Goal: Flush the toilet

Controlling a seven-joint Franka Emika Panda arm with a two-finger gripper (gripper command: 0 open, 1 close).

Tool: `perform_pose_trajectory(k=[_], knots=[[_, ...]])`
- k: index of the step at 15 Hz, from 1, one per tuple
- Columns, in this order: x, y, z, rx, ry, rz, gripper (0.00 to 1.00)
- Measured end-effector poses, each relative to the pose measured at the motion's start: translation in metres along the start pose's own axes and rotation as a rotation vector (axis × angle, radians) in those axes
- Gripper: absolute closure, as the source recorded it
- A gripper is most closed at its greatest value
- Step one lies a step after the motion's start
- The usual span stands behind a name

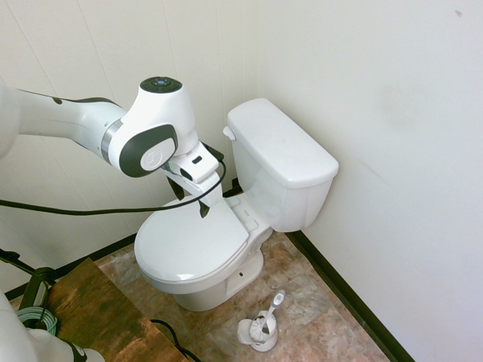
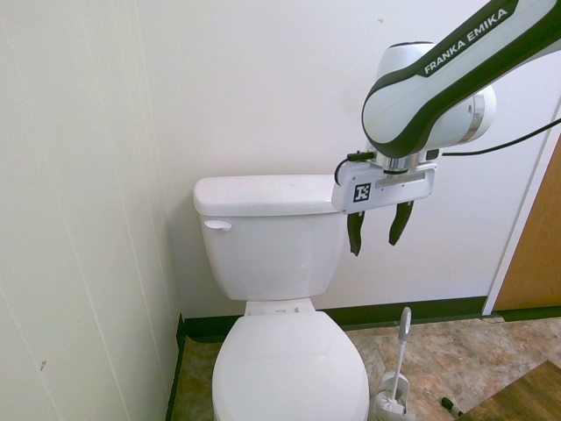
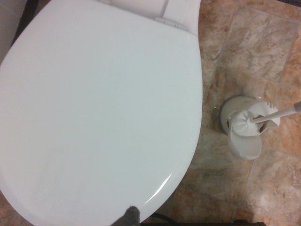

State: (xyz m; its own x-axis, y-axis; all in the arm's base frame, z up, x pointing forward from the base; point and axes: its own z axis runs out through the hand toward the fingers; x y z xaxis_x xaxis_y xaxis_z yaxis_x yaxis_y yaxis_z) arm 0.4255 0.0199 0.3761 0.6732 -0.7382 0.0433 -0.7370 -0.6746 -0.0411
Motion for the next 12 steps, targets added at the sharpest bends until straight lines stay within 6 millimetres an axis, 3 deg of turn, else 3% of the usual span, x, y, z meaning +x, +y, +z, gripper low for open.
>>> perform_pose_trajectory(k=[2, 4, 8, 12], knots=[[0.001, -0.001, 0.001, 0.002, -0.005, 0.004, 0.00], [0.004, -0.016, -0.005, 0.017, -0.002, -0.013, 0.00], [0.013, -0.100, -0.023, 0.064, 0.011, -0.098, 0.00], [0.048, -0.184, -0.019, 0.109, 0.035, -0.137, 0.00]])
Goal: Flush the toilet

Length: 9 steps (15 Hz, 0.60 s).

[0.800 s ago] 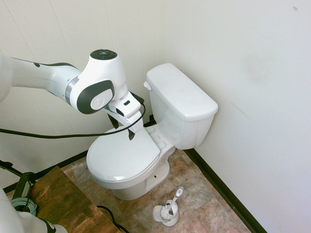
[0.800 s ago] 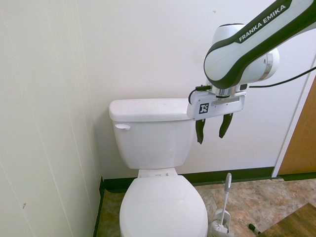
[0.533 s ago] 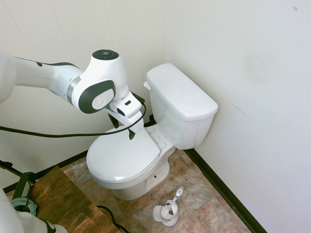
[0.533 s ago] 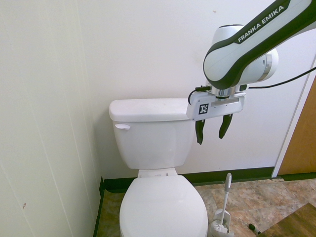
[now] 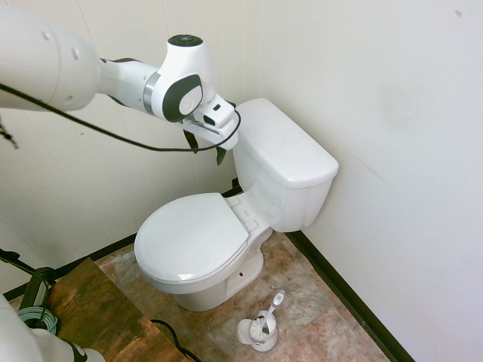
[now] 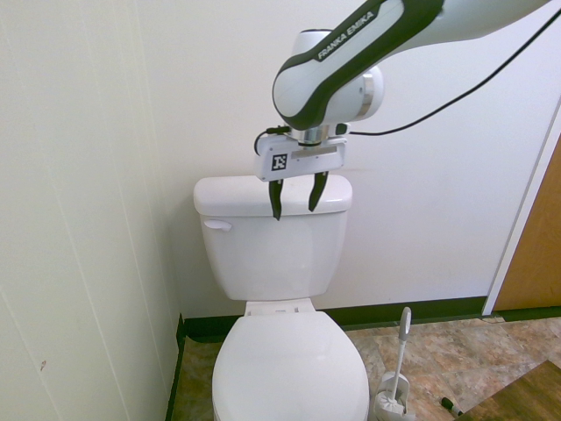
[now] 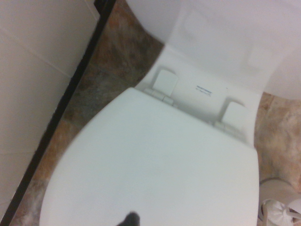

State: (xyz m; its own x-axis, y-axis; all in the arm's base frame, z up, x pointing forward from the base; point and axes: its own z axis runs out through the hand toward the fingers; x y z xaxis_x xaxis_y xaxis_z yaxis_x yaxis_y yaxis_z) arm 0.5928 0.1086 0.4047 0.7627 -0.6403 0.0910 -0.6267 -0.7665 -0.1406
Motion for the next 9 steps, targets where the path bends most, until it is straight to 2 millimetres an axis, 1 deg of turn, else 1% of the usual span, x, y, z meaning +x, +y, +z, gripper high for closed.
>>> perform_pose_trajectory(k=[2, 4, 7, 9], knots=[[0.017, -0.037, 0.000, 0.035, 0.015, -0.013, 0.00], [0.030, -0.066, 0.006, 0.052, 0.019, -0.021, 0.00], [0.032, -0.098, 0.030, 0.065, 0.012, -0.040, 0.00], [0.031, -0.110, 0.048, 0.067, 0.010, -0.048, 0.00]])
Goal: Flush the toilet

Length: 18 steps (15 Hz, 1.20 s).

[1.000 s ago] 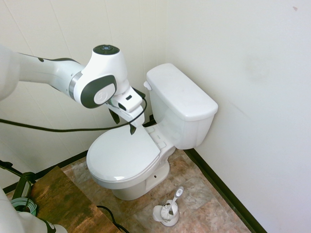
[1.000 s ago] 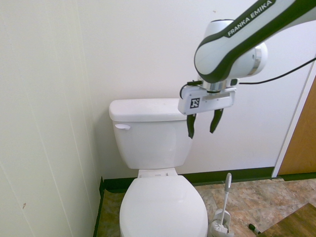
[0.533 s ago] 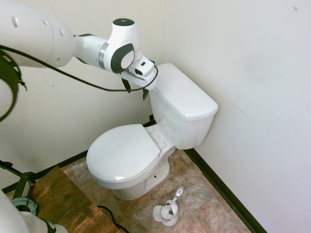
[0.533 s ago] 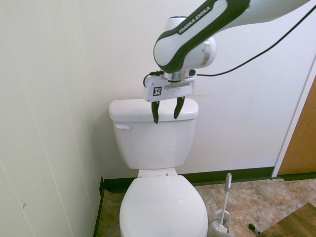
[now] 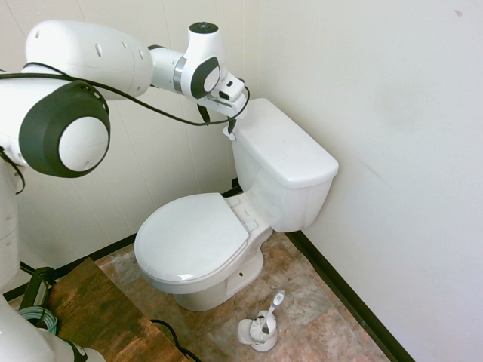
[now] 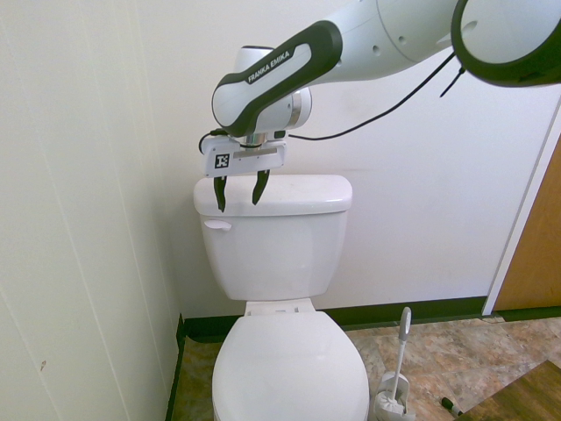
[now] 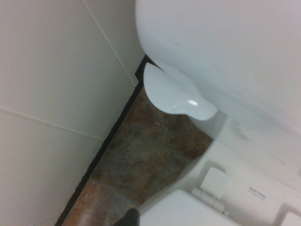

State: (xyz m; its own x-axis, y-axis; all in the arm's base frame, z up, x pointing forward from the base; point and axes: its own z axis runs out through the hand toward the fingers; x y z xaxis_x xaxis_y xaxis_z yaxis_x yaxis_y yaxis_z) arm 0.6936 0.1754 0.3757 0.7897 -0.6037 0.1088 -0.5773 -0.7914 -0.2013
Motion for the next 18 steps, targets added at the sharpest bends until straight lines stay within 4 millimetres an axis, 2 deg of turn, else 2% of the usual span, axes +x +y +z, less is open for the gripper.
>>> perform_pose_trajectory(k=[1, 3, 8, 10, 18], knots=[[0.001, -0.003, 0.009, 0.000, 0.003, -0.002, 1.00], [0.001, -0.010, 0.023, 0.005, 0.011, -0.009, 1.00], [0.013, -0.028, 0.039, 0.017, 0.040, -0.016, 1.00], [0.020, -0.031, 0.042, 0.010, 0.041, -0.011, 1.00], [0.027, -0.053, 0.047, 0.017, 0.044, -0.013, 1.00]])
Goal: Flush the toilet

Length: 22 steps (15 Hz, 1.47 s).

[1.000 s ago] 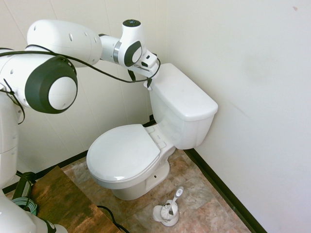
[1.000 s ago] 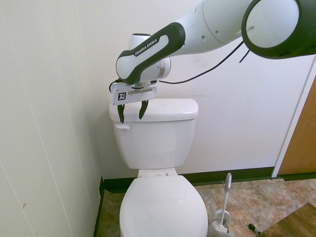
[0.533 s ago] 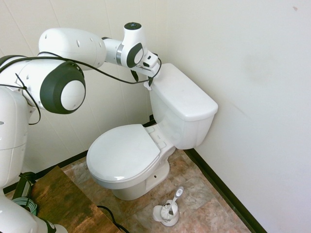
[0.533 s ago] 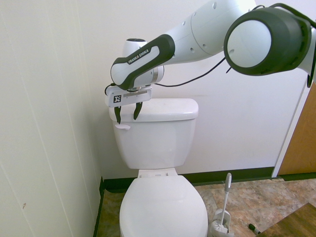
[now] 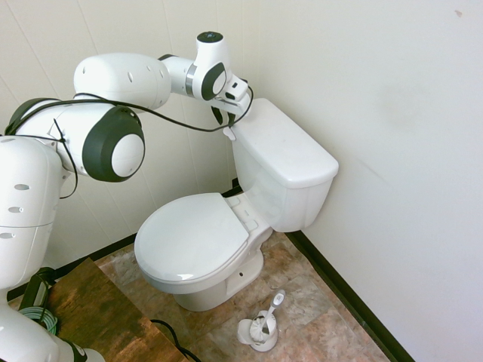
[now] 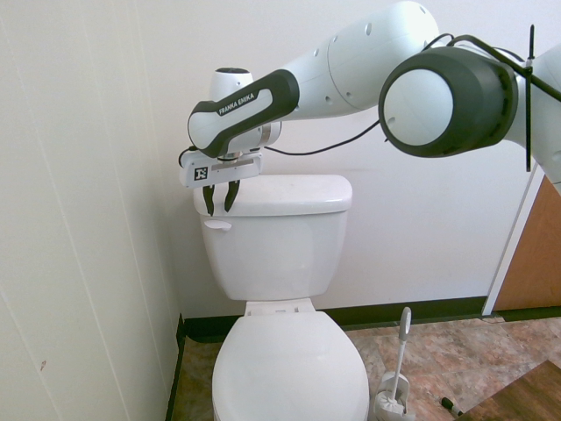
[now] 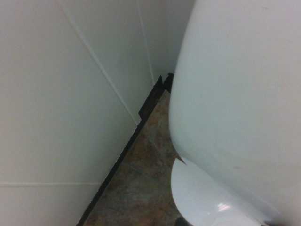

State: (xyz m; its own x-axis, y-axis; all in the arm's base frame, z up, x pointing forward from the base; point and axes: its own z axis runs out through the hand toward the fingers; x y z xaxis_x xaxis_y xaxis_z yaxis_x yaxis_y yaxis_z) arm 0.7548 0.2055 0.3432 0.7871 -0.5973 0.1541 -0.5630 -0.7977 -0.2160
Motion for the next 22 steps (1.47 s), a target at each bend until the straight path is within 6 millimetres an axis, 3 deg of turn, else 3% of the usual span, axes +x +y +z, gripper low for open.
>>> perform_pose_trajectory(k=[4, 15, 22], knots=[[0.002, -0.008, 0.008, 0.005, 0.001, 0.000, 1.00], [0.000, -0.005, 0.061, -0.017, -0.041, 0.016, 1.00], [-0.001, -0.010, 0.057, -0.018, -0.024, 0.021, 1.00]])
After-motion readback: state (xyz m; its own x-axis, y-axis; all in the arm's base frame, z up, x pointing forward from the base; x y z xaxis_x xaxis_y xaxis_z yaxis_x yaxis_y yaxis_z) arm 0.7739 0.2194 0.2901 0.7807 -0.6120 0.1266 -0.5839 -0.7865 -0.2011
